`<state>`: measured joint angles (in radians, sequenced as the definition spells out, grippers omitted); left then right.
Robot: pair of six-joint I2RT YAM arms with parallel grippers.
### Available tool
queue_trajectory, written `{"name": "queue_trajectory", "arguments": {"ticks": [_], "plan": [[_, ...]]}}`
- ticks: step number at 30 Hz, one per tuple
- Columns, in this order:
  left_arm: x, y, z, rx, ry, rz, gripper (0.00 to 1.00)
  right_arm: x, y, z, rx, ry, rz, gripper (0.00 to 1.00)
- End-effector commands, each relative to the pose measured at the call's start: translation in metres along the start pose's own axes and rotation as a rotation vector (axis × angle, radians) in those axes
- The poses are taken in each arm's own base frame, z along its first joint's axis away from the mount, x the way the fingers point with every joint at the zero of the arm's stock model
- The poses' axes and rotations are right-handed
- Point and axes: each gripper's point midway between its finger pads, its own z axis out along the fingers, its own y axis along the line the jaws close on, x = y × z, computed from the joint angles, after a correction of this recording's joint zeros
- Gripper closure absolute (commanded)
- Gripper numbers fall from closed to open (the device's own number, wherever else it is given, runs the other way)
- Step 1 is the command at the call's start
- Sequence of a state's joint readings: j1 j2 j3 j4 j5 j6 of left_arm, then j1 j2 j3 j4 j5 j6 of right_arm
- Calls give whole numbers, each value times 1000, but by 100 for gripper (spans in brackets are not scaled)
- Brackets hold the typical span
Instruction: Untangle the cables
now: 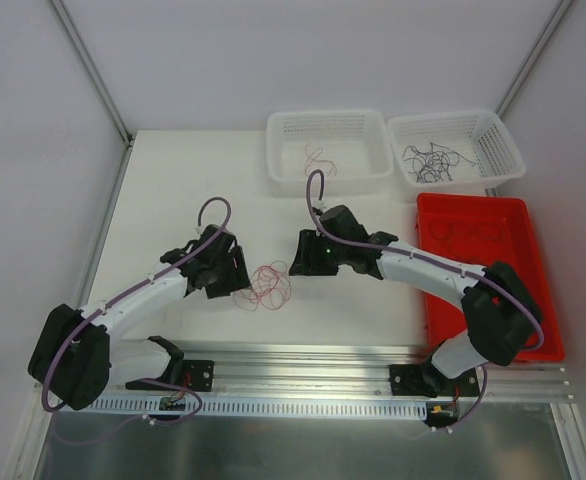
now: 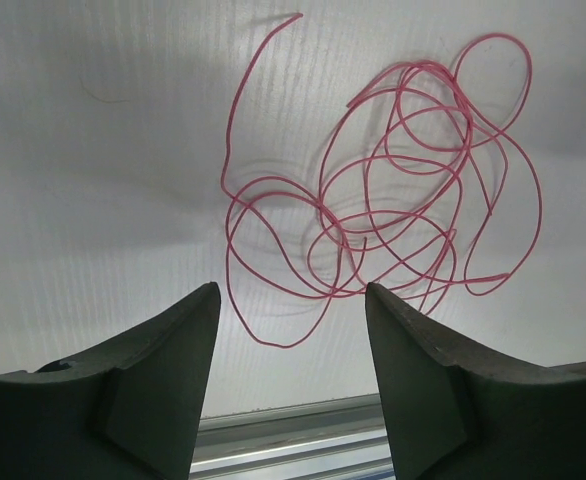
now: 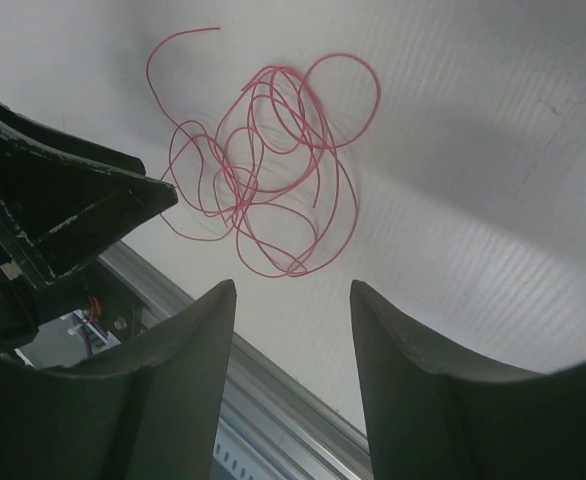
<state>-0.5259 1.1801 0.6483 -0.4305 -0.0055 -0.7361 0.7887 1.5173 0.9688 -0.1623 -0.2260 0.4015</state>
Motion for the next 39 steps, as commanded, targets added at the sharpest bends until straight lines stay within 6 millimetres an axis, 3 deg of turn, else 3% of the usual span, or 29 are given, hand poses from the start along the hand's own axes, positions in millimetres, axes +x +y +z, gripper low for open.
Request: {"name": "queue_trajectory", "arguments": {"ticks": [1,5,13,19,21,23,25,33,39], "plan": [[-8,-17,-8,45,-30,1,40,-14,11,13,-42,-90,106,48],[-1,-23,-11,66,-27,39,40,-11,7,29,-40,-91,161,54],[12,-29,-10,86,-7,85,40,-1,-3,58,-8,-52,218,56],[8,-40,-9,93,-8,100,39,13,-9,73,11,0,236,70],[5,-47,-11,103,-15,106,39,14,-10,72,12,3,233,76],[5,-50,-9,100,-7,111,39,14,-10,69,15,0,218,92],[2,-55,-9,104,-11,103,39,8,-8,61,17,-24,195,99],[-14,-78,-4,94,-21,82,41,3,-2,43,34,-48,98,99],[-6,-78,24,13,34,80,45,-2,5,31,53,-72,44,99]]}}
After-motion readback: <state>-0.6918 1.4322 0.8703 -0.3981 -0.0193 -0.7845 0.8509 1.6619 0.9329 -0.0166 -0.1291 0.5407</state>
